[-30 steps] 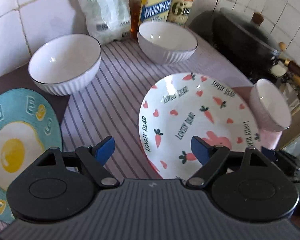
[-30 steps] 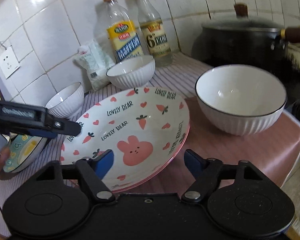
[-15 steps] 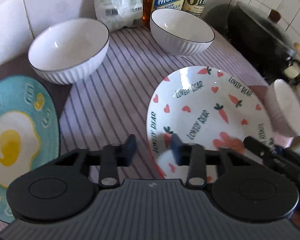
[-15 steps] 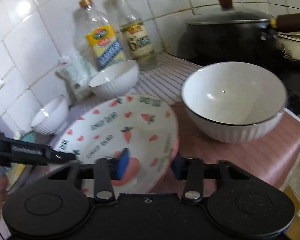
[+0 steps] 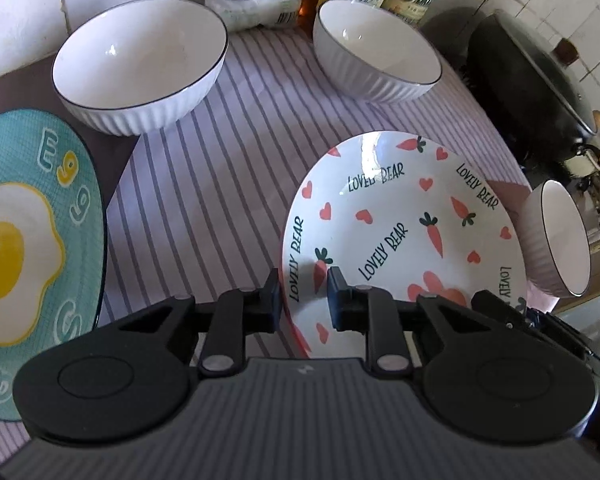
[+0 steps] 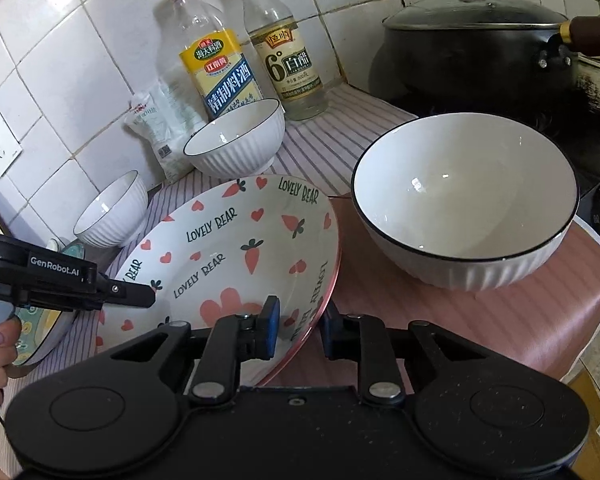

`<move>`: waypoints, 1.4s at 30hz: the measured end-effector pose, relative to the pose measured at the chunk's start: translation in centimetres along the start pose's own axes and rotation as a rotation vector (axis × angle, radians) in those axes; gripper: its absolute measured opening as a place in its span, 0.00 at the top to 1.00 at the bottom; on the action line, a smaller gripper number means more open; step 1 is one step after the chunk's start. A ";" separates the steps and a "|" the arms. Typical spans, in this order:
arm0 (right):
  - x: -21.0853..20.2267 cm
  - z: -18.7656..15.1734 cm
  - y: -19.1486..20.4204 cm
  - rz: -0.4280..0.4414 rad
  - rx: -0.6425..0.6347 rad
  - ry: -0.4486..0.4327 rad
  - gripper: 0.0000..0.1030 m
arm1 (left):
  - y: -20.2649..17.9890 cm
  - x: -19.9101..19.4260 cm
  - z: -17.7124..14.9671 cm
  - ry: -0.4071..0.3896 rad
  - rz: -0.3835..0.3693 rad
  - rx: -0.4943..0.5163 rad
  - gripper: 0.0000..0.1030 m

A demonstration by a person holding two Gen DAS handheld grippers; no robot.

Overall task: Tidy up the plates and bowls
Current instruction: 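Grasp the pink bunny plate rim with the right tool and lift it, then lower the bunny plate onto the blue plate and open the right tool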

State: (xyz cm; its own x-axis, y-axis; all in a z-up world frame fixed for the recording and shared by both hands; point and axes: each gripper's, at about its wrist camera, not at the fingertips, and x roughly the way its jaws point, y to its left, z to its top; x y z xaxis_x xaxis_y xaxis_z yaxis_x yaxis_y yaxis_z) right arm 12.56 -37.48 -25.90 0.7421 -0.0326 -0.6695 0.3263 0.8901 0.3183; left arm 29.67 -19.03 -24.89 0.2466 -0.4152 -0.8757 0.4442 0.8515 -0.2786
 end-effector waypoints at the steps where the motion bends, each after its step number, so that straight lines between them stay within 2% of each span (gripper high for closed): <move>1: 0.0 0.1 0.1 -0.003 -0.001 0.007 0.75 | -0.1 -0.2 0.0 -0.001 0.010 0.007 0.79; 5: -0.1 0.4 0.5 0.039 -0.003 0.045 0.75 | 0.2 -1.4 0.0 -0.021 0.068 -0.002 0.77; 14: -0.7 1.3 3.2 0.084 -0.052 0.054 0.75 | 2.3 -5.9 -1.1 -0.037 0.075 -0.024 0.77; 19: -2.5 1.7 6.3 0.103 -0.093 0.035 0.75 | 4.4 -9.6 -2.1 -0.058 0.052 -0.077 0.77; 27: -3.7 2.3 11.9 0.183 -0.153 0.038 0.75 | 8.2 -16.4 -4.4 -0.130 0.082 -0.136 0.78; 31: -3.8 2.5 15.2 0.232 -0.194 0.056 0.75 | 10.7 -19.5 -5.7 -0.169 0.121 -0.181 0.78; 36: -3.1 2.2 18.8 0.296 -0.241 0.095 0.75 | 13.9 -21.1 -7.3 -0.177 0.147 -0.256 0.77; 42: -1.6 1.4 21.5 0.332 -0.274 0.156 0.75 | 16.6 -21.6 -8.7 -0.186 0.173 -0.310 0.79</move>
State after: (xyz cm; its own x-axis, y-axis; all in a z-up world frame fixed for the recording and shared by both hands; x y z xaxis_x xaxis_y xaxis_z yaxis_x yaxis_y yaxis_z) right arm 19.20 -18.87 -17.05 0.6761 0.3250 -0.6613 -0.0968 0.9289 0.3576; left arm 24.19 6.90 -14.01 0.4596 -0.2835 -0.8417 0.1085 0.9585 -0.2635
